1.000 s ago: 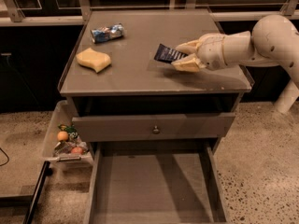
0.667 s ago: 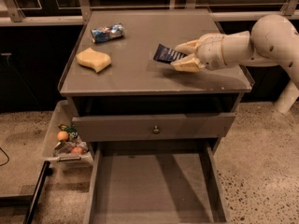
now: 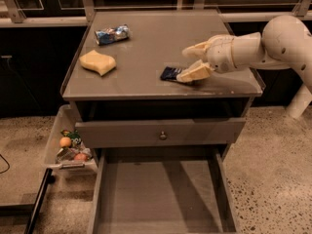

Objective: Pick rxbar blueberry from middle drawer and place on counter

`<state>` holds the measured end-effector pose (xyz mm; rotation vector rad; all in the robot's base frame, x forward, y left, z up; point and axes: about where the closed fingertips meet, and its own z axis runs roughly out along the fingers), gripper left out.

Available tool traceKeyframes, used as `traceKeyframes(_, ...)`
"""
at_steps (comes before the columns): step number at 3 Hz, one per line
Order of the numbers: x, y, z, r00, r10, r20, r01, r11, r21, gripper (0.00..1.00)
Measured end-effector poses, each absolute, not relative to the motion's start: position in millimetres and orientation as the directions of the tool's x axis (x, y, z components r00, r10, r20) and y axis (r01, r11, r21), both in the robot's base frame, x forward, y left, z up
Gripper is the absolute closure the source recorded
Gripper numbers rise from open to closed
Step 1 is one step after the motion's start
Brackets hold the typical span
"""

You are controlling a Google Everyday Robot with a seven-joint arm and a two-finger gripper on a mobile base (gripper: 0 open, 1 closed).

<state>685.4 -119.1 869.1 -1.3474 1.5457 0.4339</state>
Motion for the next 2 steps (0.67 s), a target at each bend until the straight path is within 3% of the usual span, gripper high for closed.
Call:
traceKeyframes(1, 685.4, -119.1, 869.0, 0.119, -0.533, -0.838, -0.891, 0.315, -0.327, 0.0)
traceKeyframes(2, 685.4, -119.1, 869.0, 0.119, -0.533, -0.838, -0.891, 0.315, -0.327, 0.0)
